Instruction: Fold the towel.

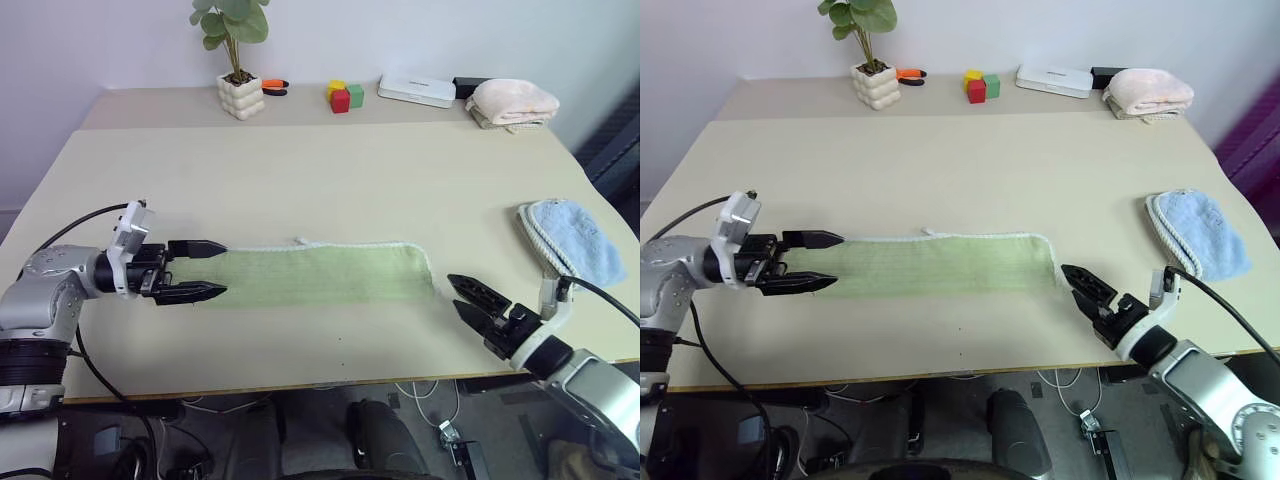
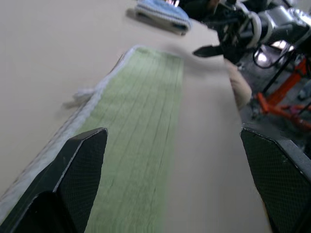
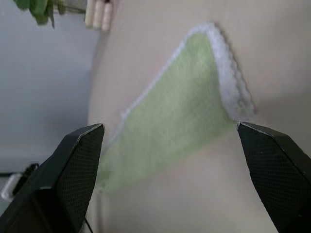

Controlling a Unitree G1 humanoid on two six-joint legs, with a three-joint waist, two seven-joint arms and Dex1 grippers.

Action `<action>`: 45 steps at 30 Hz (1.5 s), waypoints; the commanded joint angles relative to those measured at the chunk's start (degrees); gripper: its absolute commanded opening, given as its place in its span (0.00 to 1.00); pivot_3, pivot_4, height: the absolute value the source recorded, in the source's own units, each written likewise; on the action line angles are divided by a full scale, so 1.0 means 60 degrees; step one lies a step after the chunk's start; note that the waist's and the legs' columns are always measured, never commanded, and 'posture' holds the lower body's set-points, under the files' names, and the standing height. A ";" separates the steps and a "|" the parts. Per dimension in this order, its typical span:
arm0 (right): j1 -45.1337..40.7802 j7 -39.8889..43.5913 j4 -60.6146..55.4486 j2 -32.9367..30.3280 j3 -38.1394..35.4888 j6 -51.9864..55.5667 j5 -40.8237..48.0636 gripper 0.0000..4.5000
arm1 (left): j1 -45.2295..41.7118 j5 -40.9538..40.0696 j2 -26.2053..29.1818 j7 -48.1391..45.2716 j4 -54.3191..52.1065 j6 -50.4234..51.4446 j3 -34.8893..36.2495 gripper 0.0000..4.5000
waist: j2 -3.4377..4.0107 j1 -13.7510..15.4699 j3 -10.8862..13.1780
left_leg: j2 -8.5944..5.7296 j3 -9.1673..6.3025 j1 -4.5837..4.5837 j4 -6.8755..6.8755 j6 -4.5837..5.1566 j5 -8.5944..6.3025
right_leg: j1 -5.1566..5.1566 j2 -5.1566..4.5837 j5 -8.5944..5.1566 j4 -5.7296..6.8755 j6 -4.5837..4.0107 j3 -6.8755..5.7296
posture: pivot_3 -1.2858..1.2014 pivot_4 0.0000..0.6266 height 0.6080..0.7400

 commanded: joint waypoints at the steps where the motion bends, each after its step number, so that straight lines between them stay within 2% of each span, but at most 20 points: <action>1: -0.0063 -0.0164 -0.0094 -0.0020 0.0288 -0.0356 0.0230 0.99 | -0.0121 0.0159 0.0181 -0.0195 -0.0134 -0.0492 0.0114 0.99 | 0.0000 0.0044 0.0000 | 0.0000 0.0000 -0.0001 0.0001 0.0000 0.0000 | 0.0001 -0.0003 0.0000 0.0000 0.0000 -0.0001 | 0.52 0.24 1.00; 12: -0.0277 -0.0164 0.0265 -0.0003 0.1132 -0.0985 -0.0465 0.99 | -0.0055 0.0026 0.0295 -0.0215 -0.0248 -0.0404 0.0290 0.99 | 0.0000 0.0036 0.0000 | 0.0000 -0.0001 -0.0003 0.0006 0.0000 0.0000 | 0.0001 -0.0006 0.0000 0.0002 -0.0001 -0.0002 | 0.52 0.24 1.00; 19: -0.0305 -0.0061 0.0445 0.0041 0.1255 -0.1130 -0.0875 0.99 | -0.0036 -0.0062 0.0298 -0.0101 -0.0400 -0.0285 0.0363 0.99 | -0.0004 0.0042 -0.0002 | 0.0000 -0.0001 -0.0001 0.0010 0.0000 0.0000 | 0.0006 -0.0005 0.0000 0.0003 -0.0001 -0.0002 | 0.52 0.24 1.00; 25: -0.0886 -0.0172 0.0907 0.0680 0.1534 -0.1510 -0.1476 0.99 | -0.0056 -0.0050 0.0235 0.0052 -0.0440 -0.0270 0.0367 0.99 | -0.0007 0.0020 -0.0005 | 0.0000 -0.0003 0.0003 0.0010 0.0000 0.0000 | 0.0007 -0.0001 0.0000 0.0005 -0.0001 -0.0002 | 0.52 0.24 1.00; 28: -0.1149 -0.0195 0.1105 0.1090 0.1694 -0.1608 -0.1724 0.81 | -0.0055 -0.0015 0.0251 0.0143 -0.0492 -0.0276 0.0351 1.00 | -0.0007 0.0019 -0.0005 | 0.0001 -0.0003 0.0004 0.0011 0.0000 0.0000 | 0.0007 0.0002 0.0000 0.0007 0.0000 -0.0002 | 0.52 0.24 1.00; 32: -0.1391 -0.0235 0.1289 0.1429 0.1833 -0.1652 -0.2138 0.35 | 0.0006 -0.0037 0.0326 0.0207 -0.0566 -0.0226 0.0395 1.00 | -0.0005 -0.0003 -0.0006 | 0.0001 -0.0002 0.0002 0.0010 0.0000 0.0000 | 0.0005 0.0003 0.0000 0.0009 0.0000 -0.0002 | 0.52 0.24 1.00; 35: -0.1533 -0.0217 0.1365 0.1455 0.1782 -0.1617 -0.2247 0.01 | 0.0053 -0.0073 0.0350 0.0264 -0.0632 -0.0190 0.0422 1.00 | -0.0056 -0.0027 -0.0036 | 0.0008 -0.0003 0.0010 0.0010 0.0000 0.0000 | 0.0009 0.0011 0.0001 0.0013 0.0000 -0.0002 | 0.52 0.24 1.00; 37: -0.1681 -0.0216 0.1405 0.1375 0.1683 -0.1627 -0.2301 0.01 | 0.0080 -0.0079 0.0342 0.0310 -0.0662 -0.0174 0.0426 1.00 | -0.0068 -0.0006 -0.0044 | 0.0010 -0.0005 0.0022 0.0010 0.0000 0.0000 | 0.0023 0.0012 0.0001 0.0013 -0.0001 -0.0003 | 0.52 0.24 1.00; 45: -0.2374 0.0358 0.1486 -0.0211 0.0990 -0.1106 -0.2928 0.01 | 0.0026 -0.0024 0.0194 0.0510 -0.0598 -0.0368 0.0434 1.00 | -0.0046 0.0066 -0.0030 | 0.0000 0.0002 0.0007 0.0014 0.0000 0.0000 | 0.0013 -0.0007 0.0001 0.0010 -0.0002 -0.0002 | 0.52 0.24 1.00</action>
